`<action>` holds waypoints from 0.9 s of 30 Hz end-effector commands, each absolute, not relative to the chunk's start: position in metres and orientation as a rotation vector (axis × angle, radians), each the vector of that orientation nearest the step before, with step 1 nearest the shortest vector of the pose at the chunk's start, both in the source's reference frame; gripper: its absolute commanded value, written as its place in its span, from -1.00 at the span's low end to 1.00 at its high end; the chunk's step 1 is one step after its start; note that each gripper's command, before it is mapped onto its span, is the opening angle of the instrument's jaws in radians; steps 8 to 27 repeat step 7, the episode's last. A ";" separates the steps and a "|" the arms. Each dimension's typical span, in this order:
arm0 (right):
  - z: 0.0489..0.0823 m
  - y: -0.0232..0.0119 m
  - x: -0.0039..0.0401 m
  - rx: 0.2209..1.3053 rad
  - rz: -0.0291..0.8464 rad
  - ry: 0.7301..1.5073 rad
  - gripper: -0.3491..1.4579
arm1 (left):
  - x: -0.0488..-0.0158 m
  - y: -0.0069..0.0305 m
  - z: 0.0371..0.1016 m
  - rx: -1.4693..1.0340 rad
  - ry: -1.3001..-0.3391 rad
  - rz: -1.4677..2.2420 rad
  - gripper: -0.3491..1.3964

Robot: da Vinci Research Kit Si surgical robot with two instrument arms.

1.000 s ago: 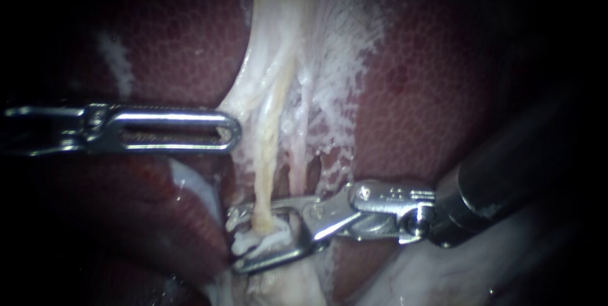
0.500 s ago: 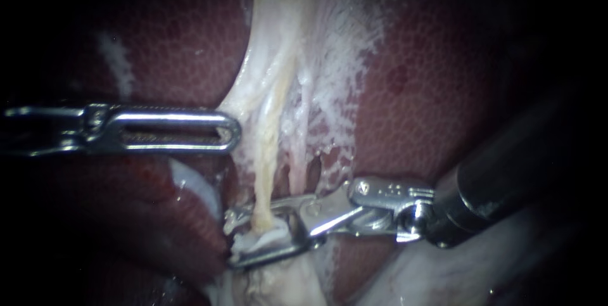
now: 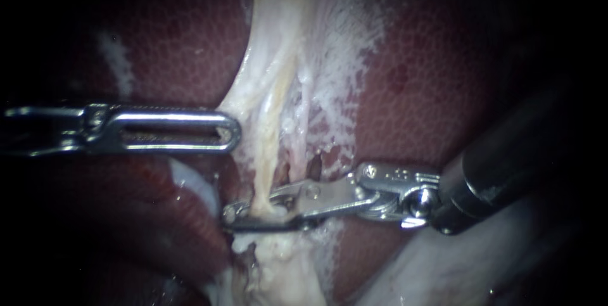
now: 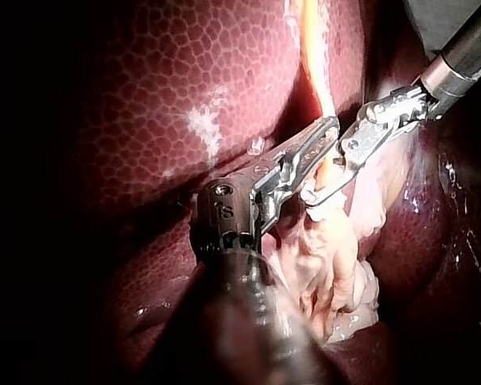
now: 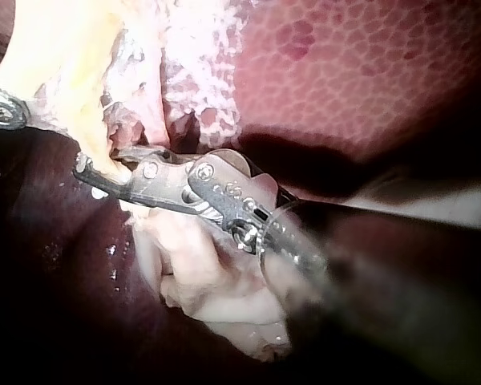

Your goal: Clipping second clip left tube

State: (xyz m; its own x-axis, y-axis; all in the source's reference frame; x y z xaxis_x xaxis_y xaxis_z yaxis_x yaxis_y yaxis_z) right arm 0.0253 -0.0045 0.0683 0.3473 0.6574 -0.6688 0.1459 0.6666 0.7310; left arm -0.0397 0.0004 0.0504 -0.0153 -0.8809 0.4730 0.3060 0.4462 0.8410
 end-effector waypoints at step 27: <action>0.0683 -0.0048 0.0254 0.824 0.398 1.191 -1.00 | -0.0397 0.0004 0.0504 0.596 -1.243 -1.036 -1.00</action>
